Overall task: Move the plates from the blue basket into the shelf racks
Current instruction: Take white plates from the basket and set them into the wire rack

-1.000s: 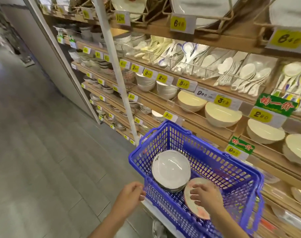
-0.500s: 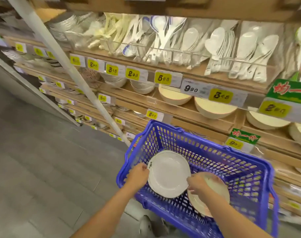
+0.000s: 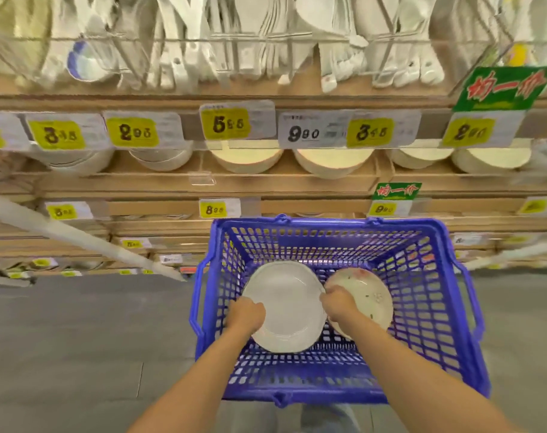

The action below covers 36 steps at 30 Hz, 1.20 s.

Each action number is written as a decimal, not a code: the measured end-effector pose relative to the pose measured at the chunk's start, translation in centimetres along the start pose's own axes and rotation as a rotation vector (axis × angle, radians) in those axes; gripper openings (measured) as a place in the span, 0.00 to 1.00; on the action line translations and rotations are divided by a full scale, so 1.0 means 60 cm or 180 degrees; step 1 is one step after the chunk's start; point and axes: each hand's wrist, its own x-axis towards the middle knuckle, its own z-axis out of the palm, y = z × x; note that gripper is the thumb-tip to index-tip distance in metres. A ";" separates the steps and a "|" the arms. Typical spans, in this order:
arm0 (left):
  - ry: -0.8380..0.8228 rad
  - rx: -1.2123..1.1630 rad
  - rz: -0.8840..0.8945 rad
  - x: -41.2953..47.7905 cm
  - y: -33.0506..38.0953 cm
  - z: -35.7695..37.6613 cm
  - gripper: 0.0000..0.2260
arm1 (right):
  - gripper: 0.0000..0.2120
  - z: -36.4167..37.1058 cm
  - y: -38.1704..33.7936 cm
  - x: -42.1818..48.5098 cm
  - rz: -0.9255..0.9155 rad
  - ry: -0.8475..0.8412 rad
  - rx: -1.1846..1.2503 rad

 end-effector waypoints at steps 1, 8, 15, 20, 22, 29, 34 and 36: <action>-0.0026 0.0025 -0.0045 -0.002 0.003 0.001 0.21 | 0.15 0.003 -0.001 -0.002 0.0050 0.0037 0.0014; 0.0032 -0.0192 0.0036 -0.004 -0.003 -0.012 0.26 | 0.15 -0.002 -0.011 -0.024 0.0201 0.0395 0.0367; 0.0299 -0.0346 0.0817 -0.041 0.012 -0.059 0.19 | 0.17 -0.057 -0.030 -0.097 0.0129 0.0267 0.0868; 0.0204 -0.0700 0.1633 -0.078 0.038 -0.105 0.12 | 0.07 -0.119 -0.038 -0.179 -0.0192 0.0189 0.1159; 0.0102 -0.0855 0.1842 -0.102 0.052 -0.118 0.11 | 0.08 -0.141 -0.035 -0.213 -0.0288 0.0250 0.1259; -0.0834 -0.1623 0.1722 -0.211 0.098 -0.113 0.10 | 0.07 -0.199 0.021 -0.306 -0.0430 0.0532 0.2299; -0.0831 -0.1789 0.1739 -0.298 0.141 -0.059 0.11 | 0.06 -0.247 0.084 -0.350 -0.0582 0.0775 0.2758; -0.0839 -0.1831 0.1814 -0.334 0.163 -0.032 0.12 | 0.05 -0.278 0.117 -0.366 -0.0678 0.0943 0.2864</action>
